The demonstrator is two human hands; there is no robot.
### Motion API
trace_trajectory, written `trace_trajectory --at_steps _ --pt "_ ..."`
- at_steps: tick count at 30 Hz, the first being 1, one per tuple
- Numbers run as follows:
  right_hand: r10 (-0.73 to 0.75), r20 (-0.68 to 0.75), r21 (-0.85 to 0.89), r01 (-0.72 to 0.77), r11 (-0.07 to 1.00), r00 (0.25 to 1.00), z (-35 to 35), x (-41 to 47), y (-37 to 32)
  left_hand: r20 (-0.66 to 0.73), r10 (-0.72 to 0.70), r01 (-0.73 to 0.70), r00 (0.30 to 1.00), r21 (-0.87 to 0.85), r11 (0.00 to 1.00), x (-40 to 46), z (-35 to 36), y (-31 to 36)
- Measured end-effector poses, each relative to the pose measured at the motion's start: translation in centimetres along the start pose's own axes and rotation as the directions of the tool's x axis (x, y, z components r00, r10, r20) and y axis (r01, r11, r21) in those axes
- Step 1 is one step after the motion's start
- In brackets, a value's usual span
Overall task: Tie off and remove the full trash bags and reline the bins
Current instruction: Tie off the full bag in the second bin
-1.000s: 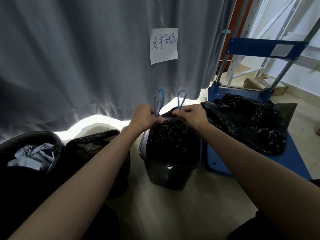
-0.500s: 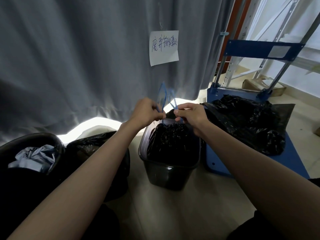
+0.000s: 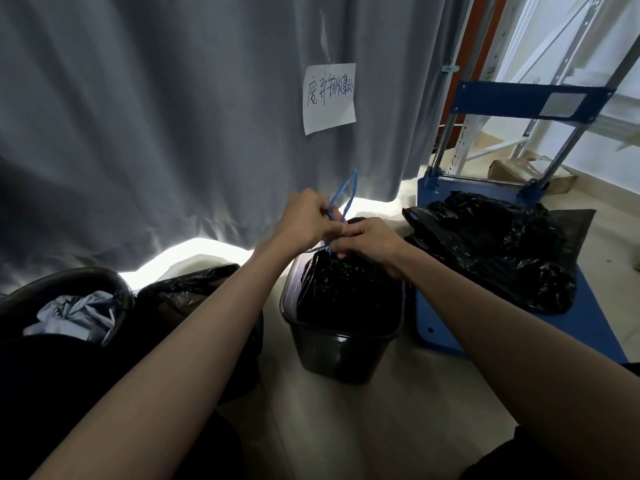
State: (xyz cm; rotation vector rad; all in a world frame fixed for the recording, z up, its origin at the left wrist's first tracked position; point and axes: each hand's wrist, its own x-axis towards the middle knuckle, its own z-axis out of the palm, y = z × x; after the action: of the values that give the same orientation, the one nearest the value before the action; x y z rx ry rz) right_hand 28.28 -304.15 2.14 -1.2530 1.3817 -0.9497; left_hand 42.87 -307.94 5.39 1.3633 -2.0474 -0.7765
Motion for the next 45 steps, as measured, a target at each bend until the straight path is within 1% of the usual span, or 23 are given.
trace_trajectory --at_steps 3,7,8,12,16,18,21,23,25,28,31,34,38,41,45 --pt "-0.018 -0.038 -0.019 0.017 1.000 0.999 -0.2 0.1 0.3 0.016 0.004 -0.004 1.000 -0.008 1.000 -0.3 -0.2 -0.2" --pt "-0.017 -0.101 -0.086 0.008 0.996 0.995 -0.3 0.2 0.3 0.077 -0.032 0.022 0.996 0.125 0.992 -0.6 -0.7 -0.6" --pt "-0.015 -0.109 -0.082 0.006 0.997 0.994 -0.3 0.3 0.3 0.071 -0.038 0.027 0.997 0.139 0.990 -0.7 -0.7 -0.7" --pt "-0.021 -0.130 0.051 0.028 0.998 0.991 -0.2 0.1 0.3 0.003 -0.055 0.054 0.998 0.157 0.986 -1.0 -0.9 -0.8" --pt "0.006 -0.206 0.079 0.011 0.997 0.979 -0.7 0.2 0.8 -0.027 -0.087 0.090 0.996 0.153 0.984 -0.9 -1.9 -1.0" --pt "0.024 -0.230 0.071 -0.007 0.997 0.973 -0.9 0.2 0.9 -0.024 -0.122 0.124 0.992 0.182 0.975 -0.7 -2.5 -1.0" --pt "0.016 -0.237 0.080 0.003 0.997 0.971 -0.8 0.4 1.0 0.015 -0.190 0.181 0.982 0.228 0.957 -0.8 -2.9 -1.2" --pt "0.009 -0.239 0.067 0.007 0.998 0.971 -0.7 0.5 0.9 0.040 -0.193 0.175 0.980 0.264 0.948 -0.7 -2.8 -1.4" --pt "0.011 -0.247 0.046 0.001 0.999 0.969 -0.6 0.6 0.8 0.051 -0.157 0.135 0.986 0.299 0.945 -0.5 -2.3 -1.2" --pt "-0.002 -0.260 -0.006 0.000 1.000 0.966 -0.6 0.6 0.7 0.126 -0.095 0.061 0.987 0.251 0.966 -0.4 -1.0 -0.2" --pt "-0.031 -0.247 -0.054 0.019 0.998 0.969 -0.4 0.5 0.5 0.142 -0.050 0.021 0.989 0.199 0.980 -0.7 0.6 0.2" --pt "-0.048 -0.206 -0.074 0.034 0.997 0.977 -0.2 0.3 0.4 0.107 -0.045 0.030 0.993 0.136 0.990 -0.8 1.5 -0.2" --pt "-0.045 -0.207 -0.100 0.025 0.995 0.977 -0.4 0.0 0.2 0.045 -0.083 0.079 0.996 0.074 0.994 -0.7 1.9 -0.7" --pt "-0.036 -0.221 -0.108 0.012 0.994 0.975 -0.5 0.1 0.4 -0.002 -0.072 0.072 0.997 0.099 0.992 -0.7 2.3 -0.8" --pt "-0.013 -0.274 -0.098 -0.015 0.995 0.962 -0.4 0.5 0.7 -0.051 -0.038 0.043 0.998 0.115 0.992 -0.8 2.9 -0.8"
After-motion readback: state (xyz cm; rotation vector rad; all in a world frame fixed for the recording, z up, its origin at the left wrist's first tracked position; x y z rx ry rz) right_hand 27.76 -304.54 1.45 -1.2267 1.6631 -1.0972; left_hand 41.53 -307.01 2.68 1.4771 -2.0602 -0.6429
